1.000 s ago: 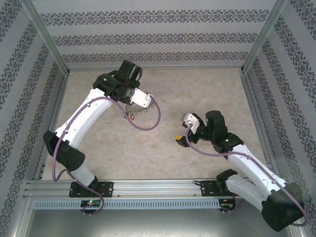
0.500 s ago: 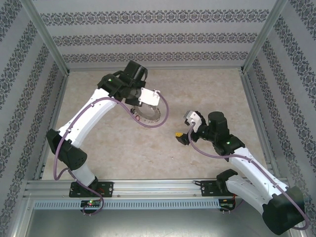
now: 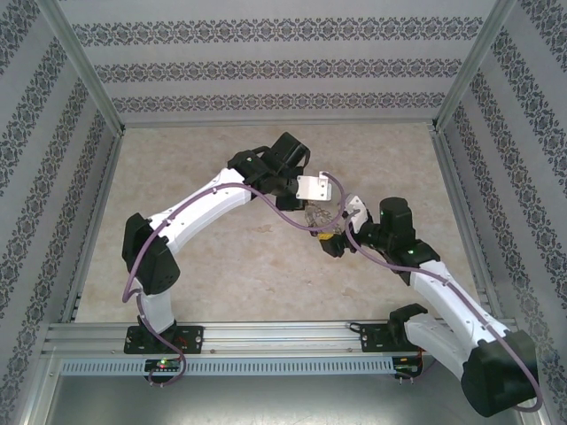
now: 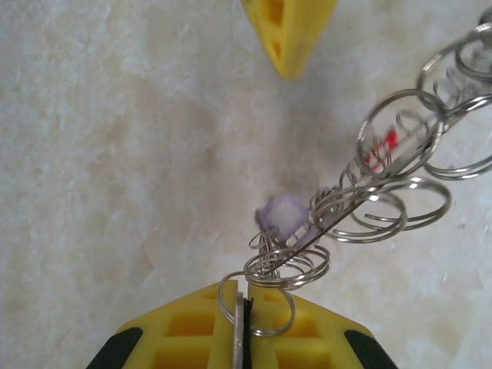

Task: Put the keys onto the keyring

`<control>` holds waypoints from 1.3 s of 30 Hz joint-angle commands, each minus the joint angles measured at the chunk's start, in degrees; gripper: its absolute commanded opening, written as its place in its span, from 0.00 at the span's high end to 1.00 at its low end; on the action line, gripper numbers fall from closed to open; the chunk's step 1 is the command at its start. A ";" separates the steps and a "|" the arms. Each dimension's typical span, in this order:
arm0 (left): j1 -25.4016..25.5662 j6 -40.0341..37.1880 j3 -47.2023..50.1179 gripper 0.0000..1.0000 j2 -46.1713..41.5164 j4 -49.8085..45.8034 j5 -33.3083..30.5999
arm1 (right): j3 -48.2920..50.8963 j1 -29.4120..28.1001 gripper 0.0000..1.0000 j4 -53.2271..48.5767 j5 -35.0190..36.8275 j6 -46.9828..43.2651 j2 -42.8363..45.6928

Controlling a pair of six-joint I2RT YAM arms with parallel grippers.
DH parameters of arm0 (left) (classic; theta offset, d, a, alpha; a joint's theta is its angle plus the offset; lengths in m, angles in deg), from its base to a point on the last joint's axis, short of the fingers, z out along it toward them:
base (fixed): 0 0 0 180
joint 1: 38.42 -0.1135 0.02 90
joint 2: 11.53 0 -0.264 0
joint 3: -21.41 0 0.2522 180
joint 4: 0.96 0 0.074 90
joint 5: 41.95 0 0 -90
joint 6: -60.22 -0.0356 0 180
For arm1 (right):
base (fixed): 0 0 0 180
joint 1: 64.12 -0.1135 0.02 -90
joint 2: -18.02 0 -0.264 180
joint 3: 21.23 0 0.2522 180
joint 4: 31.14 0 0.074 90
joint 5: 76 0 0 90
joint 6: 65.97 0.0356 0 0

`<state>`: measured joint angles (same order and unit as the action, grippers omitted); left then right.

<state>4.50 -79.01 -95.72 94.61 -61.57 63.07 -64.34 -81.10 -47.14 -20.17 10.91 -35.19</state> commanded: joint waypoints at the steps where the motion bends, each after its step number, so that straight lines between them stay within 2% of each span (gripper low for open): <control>1: -0.29 6.67 2.62 1.00 -1.78 7.78 5.14 | -0.80 0.75 0.18 4.11 -6.25 1.21 -4.57; 2: -0.29 6.69 4.17 1.00 -2.27 9.36 5.27 | -1.84 0.72 0.33 3.62 -7.58 -0.59 -6.86; 5: -0.45 6.44 7.47 1.00 -3.89 11.61 4.71 | -4.78 0.52 0.69 3.98 -10.06 -4.67 -12.69; 6: -0.70 6.39 7.90 1.00 -4.22 11.54 4.61 | -5.46 0.41 0.78 4.35 -10.03 -5.67 -13.90; 12: -4.27 7.01 12.93 1.00 -6.86 11.77 4.44 | -9.82 -2.39 0.95 3.72 -2.28 -13.27 -17.18; 14: -6.06 7.76 16.43 1.00 -8.79 14.43 5.22 | -9.90 -3.85 0.97 4.68 2.11 -16.46 -17.63; 16: -7.66 8.48 19.27 0.93 -10.24 16.27 5.60 | -10.00 -5.49 0.96 5.28 7.28 -19.75 -18.40; 19: -9.70 8.92 23.65 0.89 -11.84 17.51 5.88 | -9.39 -7.77 0.97 7.84 14.42 -23.72 -19.70; 22: -10.87 10.43 28.60 0.73 -13.53 19.38 7.43 | -9.18 -10.17 0.97 9.96 22.03 -28.13 -21.32; 26: -11.86 14.79 36.44 0.72 -16.92 23.93 10.10 | -9.50 -13.60 0.96 10.90 29.99 -36.32 -24.24; 29: -12.55 20.03 42.59 0.71 -20.95 28.53 11.52 | -9.07 -15.45 0.96 11.45 33.16 -42.20 -25.98; 31: -12.96 24.05 46.53 0.71 -24.25 31.22 11.03 | -8.45 -16.68 0.92 9.75 33.12 -46.96 -26.50; 34: -14.71 32.26 52.80 0.68 -29.96 36.65 8.85 | -5.65 -18.74 0.87 9.12 32.48 -52.19 -26.33; 39: -19.86 42.73 60.89 0.62 -38.57 42.73 2.78 | -2.11 -22.34 0.86 7.94 37.55 -56.91 -27.63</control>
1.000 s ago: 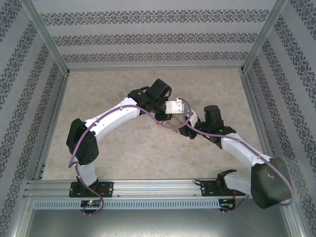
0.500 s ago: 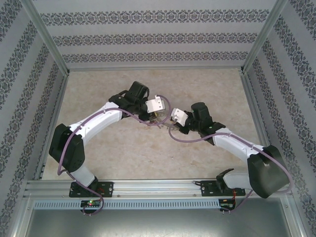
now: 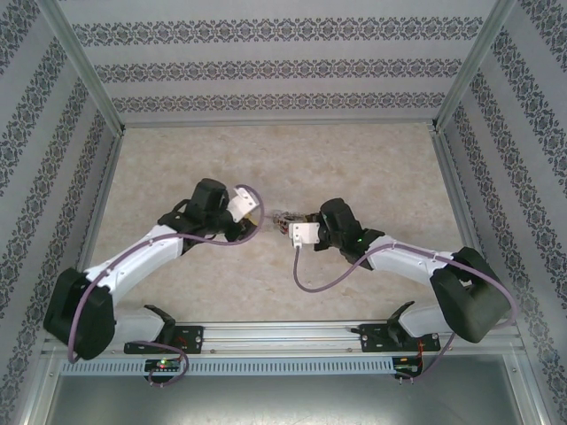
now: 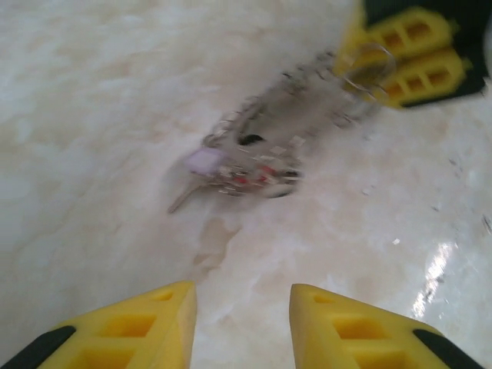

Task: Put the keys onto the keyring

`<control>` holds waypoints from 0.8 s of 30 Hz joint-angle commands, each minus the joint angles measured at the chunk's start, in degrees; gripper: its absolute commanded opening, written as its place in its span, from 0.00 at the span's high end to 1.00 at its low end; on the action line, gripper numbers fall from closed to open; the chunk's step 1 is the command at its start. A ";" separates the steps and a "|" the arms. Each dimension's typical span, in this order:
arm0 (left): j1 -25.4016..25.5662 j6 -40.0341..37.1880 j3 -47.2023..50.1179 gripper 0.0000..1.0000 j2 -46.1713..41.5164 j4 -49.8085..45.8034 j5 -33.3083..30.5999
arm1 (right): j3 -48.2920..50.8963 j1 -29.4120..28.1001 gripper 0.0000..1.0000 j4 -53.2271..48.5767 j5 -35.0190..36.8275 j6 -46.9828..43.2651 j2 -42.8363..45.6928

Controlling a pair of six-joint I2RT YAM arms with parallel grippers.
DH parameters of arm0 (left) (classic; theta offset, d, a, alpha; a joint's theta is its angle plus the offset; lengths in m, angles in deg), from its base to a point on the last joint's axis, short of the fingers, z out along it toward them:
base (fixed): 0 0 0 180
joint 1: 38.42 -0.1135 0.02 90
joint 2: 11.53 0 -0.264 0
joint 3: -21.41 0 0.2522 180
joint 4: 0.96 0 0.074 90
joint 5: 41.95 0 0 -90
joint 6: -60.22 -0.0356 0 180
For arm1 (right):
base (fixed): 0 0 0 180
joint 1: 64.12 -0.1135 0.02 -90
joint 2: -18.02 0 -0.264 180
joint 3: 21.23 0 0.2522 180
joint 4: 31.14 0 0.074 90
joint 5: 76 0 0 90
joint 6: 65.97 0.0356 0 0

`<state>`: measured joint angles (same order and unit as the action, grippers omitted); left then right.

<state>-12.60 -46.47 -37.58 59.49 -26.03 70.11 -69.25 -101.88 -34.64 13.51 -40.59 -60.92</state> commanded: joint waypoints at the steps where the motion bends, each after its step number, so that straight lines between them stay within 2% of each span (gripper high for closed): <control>1: -3.95 11.59 3.79 0.61 -4.50 7.62 -5.50 | 3.30 -2.11 0.85 -4.58 4.78 -6.06 -2.21; 5: -8.78 15.74 6.04 0.60 -6.34 8.71 -4.58 | 4.92 -3.59 0.81 -5.99 8.46 -7.47 -2.97; 9: -9.29 17.14 6.15 0.60 -5.18 9.32 -4.50 | 6.27 -3.40 0.57 -11.05 8.56 -9.57 -1.96; 12: -9.46 18.12 6.02 0.58 -4.08 10.55 -5.90 | 6.94 -3.32 0.49 -14.26 8.73 -8.33 0.51; 15: -10.04 18.77 5.62 0.52 -3.11 11.46 -8.73 | 7.37 -2.66 0.41 -15.89 7.58 -6.81 4.86; 17: -10.65 18.89 5.34 0.44 -2.98 11.91 -9.68 | 7.15 -1.36 0.33 -17.32 5.28 -4.80 8.73; 18: -11.04 18.97 5.26 0.37 -3.20 12.11 -9.93 | 6.82 -0.40 0.25 -18.36 3.47 -3.19 11.19; 19: -11.34 18.97 5.36 0.25 -3.49 12.25 -10.08 | 6.55 0.81 0.03 -19.00 1.52 -1.27 13.69; 20: -11.58 18.97 5.37 0.02 -4.21 12.35 -10.93 | 6.09 2.66 0.02 -19.39 -1.74 1.57 16.90; 24: -11.76 17.62 7.61 0.00 -8.63 14.99 -16.39 | 6.57 14.39 0.02 -12.93 -18.77 20.00 29.04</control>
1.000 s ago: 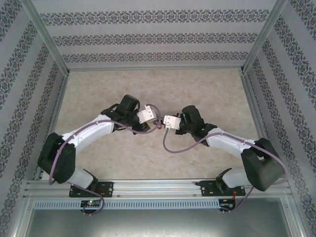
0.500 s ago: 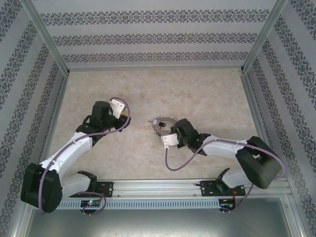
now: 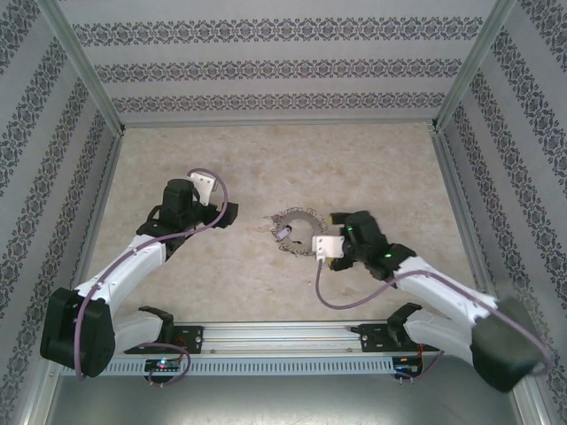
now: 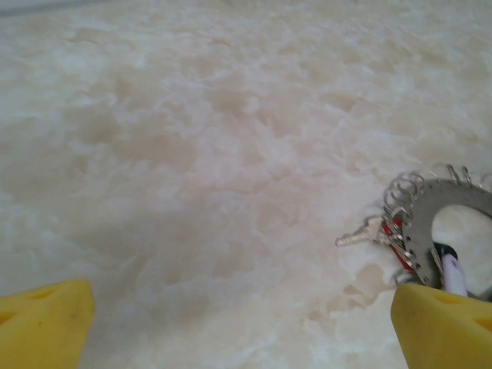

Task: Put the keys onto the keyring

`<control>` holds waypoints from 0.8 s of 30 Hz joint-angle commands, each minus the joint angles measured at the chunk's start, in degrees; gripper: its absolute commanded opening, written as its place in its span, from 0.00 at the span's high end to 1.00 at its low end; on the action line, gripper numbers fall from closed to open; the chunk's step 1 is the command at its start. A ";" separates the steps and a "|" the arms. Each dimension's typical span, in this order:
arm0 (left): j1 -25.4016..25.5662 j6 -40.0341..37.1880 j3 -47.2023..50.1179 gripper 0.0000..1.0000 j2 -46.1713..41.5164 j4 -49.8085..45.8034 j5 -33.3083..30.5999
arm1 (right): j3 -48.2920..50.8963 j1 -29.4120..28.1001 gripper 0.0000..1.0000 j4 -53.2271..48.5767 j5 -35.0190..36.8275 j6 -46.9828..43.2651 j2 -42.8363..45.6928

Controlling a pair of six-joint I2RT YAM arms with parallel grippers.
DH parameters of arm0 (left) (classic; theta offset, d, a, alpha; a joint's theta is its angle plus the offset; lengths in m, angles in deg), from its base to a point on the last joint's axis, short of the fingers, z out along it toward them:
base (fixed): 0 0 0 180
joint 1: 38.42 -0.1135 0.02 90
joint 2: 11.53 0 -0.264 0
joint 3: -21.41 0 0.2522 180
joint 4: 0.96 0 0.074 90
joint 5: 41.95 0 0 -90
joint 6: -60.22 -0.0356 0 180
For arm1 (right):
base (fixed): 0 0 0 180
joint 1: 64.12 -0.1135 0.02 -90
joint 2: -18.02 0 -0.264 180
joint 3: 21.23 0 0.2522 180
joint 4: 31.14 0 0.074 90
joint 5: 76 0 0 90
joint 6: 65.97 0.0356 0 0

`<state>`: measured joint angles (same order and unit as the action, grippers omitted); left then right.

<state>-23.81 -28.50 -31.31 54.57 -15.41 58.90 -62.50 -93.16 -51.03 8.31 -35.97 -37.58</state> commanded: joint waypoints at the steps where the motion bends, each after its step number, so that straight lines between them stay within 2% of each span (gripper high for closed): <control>1: -0.72 -0.86 2.03 0.00 -4.59 5.06 -6.73 | 0.50 8.57 0.02 6.56 -15.95 21.18 7.54; 4: -1.35 -2.15 5.34 0.00 -6.99 8.04 -12.32 | 4.26 16.72 0.02 17.92 -16.98 37.83 11.27; 7: -3.94 -1.92 10.04 0.00 -8.05 13.62 -14.41 | 9.22 22.57 0.02 26.16 -6.88 52.76 12.61; 9: -6.93 -1.23 12.70 0.00 -7.31 16.86 -11.85 | 12.93 25.95 0.02 30.57 -0.14 60.43 12.47; 12: -10.04 -0.87 15.53 0.00 -4.26 21.70 -9.19 | 16.23 28.76 0.02 37.47 2.09 62.95 8.63; 15: -10.89 -1.73 17.30 0.00 0.97 27.41 -9.17 | 17.31 28.95 0.02 42.13 4.81 61.98 2.04; 18: -11.35 -2.69 18.60 0.00 6.78 34.72 -8.08 | 18.45 29.12 0.02 51.84 6.63 61.59 -6.64; 19: -11.35 -4.45 17.76 0.00 7.75 34.59 -6.27 | 17.90 29.07 0.02 53.05 6.10 60.60 -8.21; 21: -11.34 -6.15 17.08 0.00 11.38 39.09 -6.94 | 15.54 29.13 0.02 54.18 6.78 59.71 -12.60; 24: -12.87 -4.59 15.86 0.01 19.12 45.81 -6.63 | 11.21 29.49 0.02 53.20 6.06 61.93 -18.06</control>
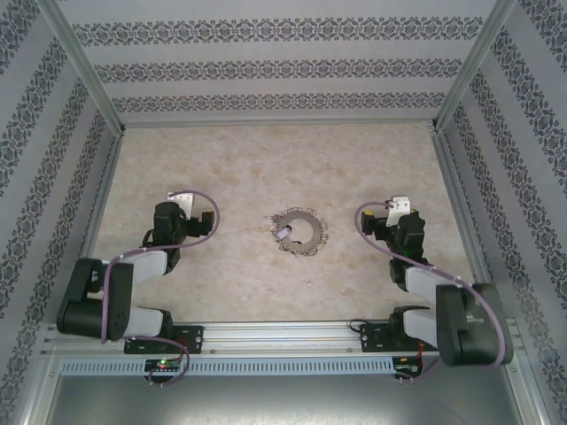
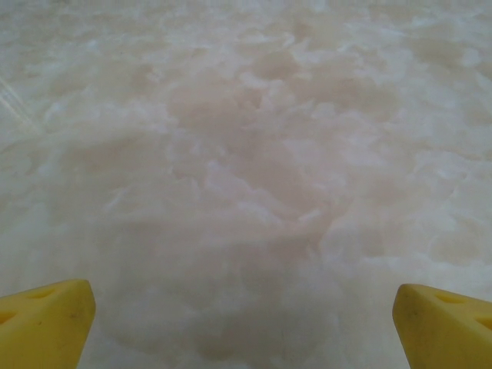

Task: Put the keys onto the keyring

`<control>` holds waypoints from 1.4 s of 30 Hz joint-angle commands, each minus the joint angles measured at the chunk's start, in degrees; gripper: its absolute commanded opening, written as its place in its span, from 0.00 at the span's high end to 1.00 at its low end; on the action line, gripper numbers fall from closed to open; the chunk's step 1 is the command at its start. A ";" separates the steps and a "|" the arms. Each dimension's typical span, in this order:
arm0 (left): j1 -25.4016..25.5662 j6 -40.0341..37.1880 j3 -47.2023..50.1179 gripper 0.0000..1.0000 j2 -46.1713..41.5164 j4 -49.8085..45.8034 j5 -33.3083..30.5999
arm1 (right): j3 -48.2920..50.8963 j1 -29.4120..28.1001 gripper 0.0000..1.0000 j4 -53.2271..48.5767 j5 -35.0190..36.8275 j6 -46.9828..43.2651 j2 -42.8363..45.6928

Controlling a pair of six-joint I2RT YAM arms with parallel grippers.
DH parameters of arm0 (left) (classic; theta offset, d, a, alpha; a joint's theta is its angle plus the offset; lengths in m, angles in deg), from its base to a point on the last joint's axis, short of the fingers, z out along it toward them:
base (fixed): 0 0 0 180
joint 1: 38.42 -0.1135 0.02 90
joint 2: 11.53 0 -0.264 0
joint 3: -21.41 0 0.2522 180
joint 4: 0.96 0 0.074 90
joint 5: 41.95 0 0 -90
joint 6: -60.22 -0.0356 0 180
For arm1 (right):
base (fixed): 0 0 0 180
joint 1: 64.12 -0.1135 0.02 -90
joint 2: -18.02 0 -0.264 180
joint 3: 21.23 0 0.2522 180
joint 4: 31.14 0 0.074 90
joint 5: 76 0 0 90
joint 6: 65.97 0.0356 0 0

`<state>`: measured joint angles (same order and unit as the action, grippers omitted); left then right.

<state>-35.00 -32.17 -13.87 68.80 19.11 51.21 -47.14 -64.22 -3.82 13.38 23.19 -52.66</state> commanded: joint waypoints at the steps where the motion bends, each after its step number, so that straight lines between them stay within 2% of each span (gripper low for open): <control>1: -2.43 0.08 -1.55 0.01 6.64 12.61 0.62 | -3.70 0.39 0.02 10.58 0.67 3.06 -5.97; 3: -2.81 0.45 -0.20 0.00 9.87 19.24 0.06 | -3.37 -0.52 0.02 17.92 2.69 2.87 -14.04; 4: -2.81 0.54 -0.87 0.00 8.60 15.85 0.03 | -3.99 -0.75 0.02 22.02 3.79 3.02 -17.20; 5: -2.87 0.82 -1.13 0.00 9.14 15.58 -0.42 | -5.45 -1.05 0.02 21.09 5.15 3.30 -17.69; 6: -2.89 1.97 -1.78 0.01 9.51 15.76 -2.73 | -7.09 -1.49 0.02 14.06 7.26 3.13 -15.37; 7: -3.43 2.90 -2.90 0.00 9.07 11.94 -3.03 | -7.19 -1.70 0.02 10.84 9.22 3.61 -15.09; 9: -3.51 2.89 -2.73 0.00 9.38 13.18 -3.07 | -7.15 -1.83 0.02 15.69 12.10 4.66 -16.98; 11: -3.56 2.83 -2.52 0.00 9.53 13.71 -3.09 | -8.84 -1.81 0.02 10.91 11.99 4.76 -15.32; 13: -3.51 2.83 -2.48 0.00 9.53 13.64 -3.05 | -8.43 -1.92 0.02 13.75 12.04 4.50 -16.31; 24: -3.44 2.79 -2.45 0.00 9.35 13.46 -3.16 | -9.08 -2.54 0.02 11.74 11.46 3.47 -15.79; 26: -3.42 2.76 -2.45 0.00 9.40 13.46 -3.16 | -9.37 -2.29 0.02 11.29 10.02 3.28 -15.86; 28: -3.44 2.74 -2.41 0.00 9.35 13.46 -3.16 | -10.35 -1.46 0.02 9.78 4.22 2.24 -16.19; 29: -3.43 2.79 -2.47 0.00 9.39 13.46 -3.16 | -10.52 -1.33 0.02 9.21 3.58 2.14 -16.16; 42: -3.42 2.76 -2.34 0.00 9.40 13.54 -3.16 | -9.97 -0.97 0.02 9.71 2.88 2.29 -15.67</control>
